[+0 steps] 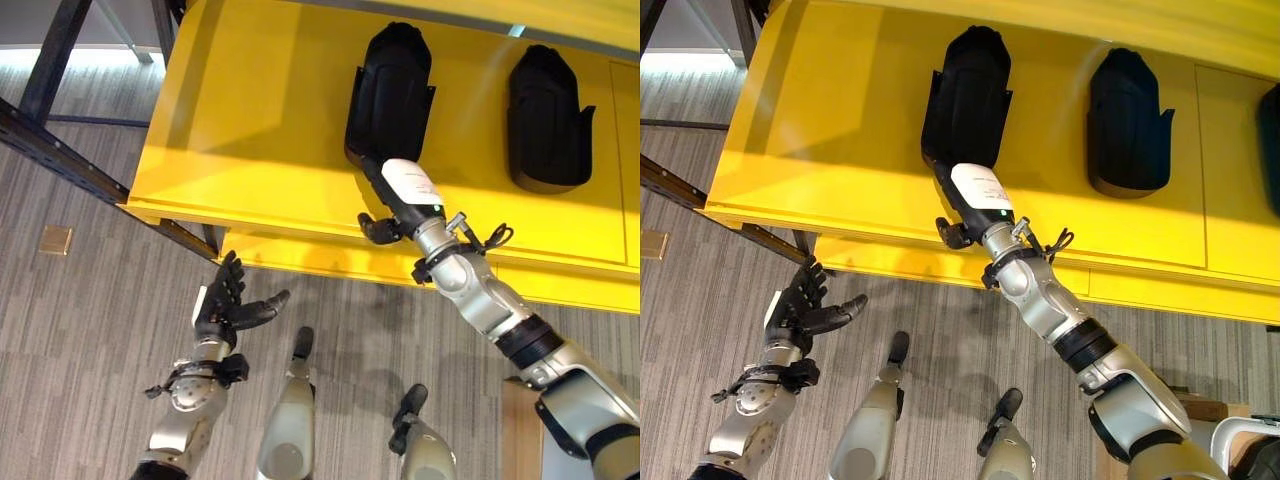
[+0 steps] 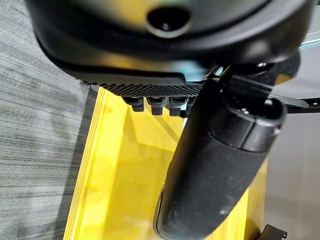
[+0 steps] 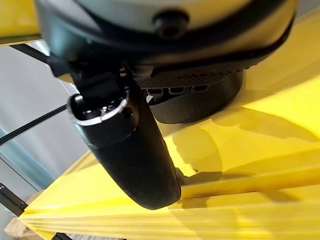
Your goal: Move parts from the plastic box to the shelf.
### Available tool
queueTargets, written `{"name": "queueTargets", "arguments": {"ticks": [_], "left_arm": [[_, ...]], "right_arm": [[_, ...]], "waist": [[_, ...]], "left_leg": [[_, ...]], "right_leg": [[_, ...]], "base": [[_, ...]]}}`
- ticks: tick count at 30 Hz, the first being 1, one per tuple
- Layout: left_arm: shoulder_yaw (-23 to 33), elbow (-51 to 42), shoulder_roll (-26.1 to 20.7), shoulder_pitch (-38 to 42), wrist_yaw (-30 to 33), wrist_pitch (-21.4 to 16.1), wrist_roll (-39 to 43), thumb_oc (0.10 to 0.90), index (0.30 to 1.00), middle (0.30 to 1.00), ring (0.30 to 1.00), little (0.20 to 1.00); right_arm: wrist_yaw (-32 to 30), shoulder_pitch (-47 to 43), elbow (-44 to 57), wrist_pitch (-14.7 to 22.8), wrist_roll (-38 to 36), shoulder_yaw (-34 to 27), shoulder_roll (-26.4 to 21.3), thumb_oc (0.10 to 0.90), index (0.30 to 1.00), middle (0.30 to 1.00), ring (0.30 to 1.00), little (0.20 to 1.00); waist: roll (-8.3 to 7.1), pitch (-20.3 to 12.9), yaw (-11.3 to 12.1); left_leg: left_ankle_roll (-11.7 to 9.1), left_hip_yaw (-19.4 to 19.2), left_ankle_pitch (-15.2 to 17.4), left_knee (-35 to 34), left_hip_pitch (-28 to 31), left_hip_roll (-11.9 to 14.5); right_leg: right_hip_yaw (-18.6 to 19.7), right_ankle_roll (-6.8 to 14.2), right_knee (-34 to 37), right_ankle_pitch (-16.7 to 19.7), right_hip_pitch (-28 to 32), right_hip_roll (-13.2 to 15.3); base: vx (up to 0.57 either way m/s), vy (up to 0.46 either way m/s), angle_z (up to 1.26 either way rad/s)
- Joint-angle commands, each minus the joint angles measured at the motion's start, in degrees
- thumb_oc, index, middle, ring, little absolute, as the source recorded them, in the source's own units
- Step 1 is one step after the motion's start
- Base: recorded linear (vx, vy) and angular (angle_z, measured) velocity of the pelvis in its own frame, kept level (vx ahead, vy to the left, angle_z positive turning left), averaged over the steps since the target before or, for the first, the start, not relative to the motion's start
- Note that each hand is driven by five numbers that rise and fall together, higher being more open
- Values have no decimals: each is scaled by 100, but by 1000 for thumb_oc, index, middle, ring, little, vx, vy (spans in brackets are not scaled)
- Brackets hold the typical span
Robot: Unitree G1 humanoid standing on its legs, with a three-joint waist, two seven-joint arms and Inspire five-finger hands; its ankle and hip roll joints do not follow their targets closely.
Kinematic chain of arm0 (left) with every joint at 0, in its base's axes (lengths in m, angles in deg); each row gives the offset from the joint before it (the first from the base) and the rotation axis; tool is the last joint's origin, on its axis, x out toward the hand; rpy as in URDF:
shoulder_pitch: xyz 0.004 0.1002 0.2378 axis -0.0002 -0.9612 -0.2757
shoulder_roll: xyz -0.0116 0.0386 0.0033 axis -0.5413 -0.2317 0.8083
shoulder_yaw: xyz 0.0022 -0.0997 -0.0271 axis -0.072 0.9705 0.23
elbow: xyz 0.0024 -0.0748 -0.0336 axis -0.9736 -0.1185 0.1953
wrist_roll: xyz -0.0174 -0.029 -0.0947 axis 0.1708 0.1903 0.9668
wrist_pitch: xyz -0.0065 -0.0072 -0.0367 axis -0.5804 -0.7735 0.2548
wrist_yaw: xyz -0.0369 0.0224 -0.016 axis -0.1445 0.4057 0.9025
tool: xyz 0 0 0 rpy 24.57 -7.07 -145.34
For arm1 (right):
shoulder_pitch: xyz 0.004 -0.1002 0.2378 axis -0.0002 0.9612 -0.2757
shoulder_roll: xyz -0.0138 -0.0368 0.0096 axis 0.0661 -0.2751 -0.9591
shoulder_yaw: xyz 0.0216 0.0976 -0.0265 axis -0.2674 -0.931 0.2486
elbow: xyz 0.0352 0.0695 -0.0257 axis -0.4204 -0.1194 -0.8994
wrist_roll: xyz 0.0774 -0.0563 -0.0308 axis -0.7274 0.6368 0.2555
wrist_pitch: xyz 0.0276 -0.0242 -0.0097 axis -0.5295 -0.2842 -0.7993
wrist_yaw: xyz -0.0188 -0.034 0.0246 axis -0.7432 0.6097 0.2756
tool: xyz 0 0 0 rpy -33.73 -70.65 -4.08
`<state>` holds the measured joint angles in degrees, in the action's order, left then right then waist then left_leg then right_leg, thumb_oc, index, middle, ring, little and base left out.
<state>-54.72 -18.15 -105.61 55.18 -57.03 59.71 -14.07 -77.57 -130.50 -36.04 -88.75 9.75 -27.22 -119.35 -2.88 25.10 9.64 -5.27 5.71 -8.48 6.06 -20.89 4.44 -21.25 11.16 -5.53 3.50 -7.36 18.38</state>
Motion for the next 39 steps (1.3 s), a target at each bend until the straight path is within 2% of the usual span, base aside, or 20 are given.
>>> {"name": "queueTargets", "arguments": {"ticks": [1,39], "left_arm": [[221,-365,-71,-1,37,-527,-234,900,1000,1000,1000,1000],[321,-307,-6,-34,69,-528,-274,900,1000,1000,1000,1000]], "right_arm": [[-143,-180,324,350,169,-71,-44,900,1000,1000,1000,1000],[-173,172,387,328,295,-313,-230,900,1000,1000,1000,1000]], "waist": [[-240,-326,5],[-280,-365,-97]], "left_leg": [[236,-255,224,-361,450,163],[264,-303,245,-414,544,165]], "right_leg": [[119,-118,-419,174,-48,44],[163,-98,-452,212,-59,47]], "base": [[0,0,0],[0,0,0]]}}
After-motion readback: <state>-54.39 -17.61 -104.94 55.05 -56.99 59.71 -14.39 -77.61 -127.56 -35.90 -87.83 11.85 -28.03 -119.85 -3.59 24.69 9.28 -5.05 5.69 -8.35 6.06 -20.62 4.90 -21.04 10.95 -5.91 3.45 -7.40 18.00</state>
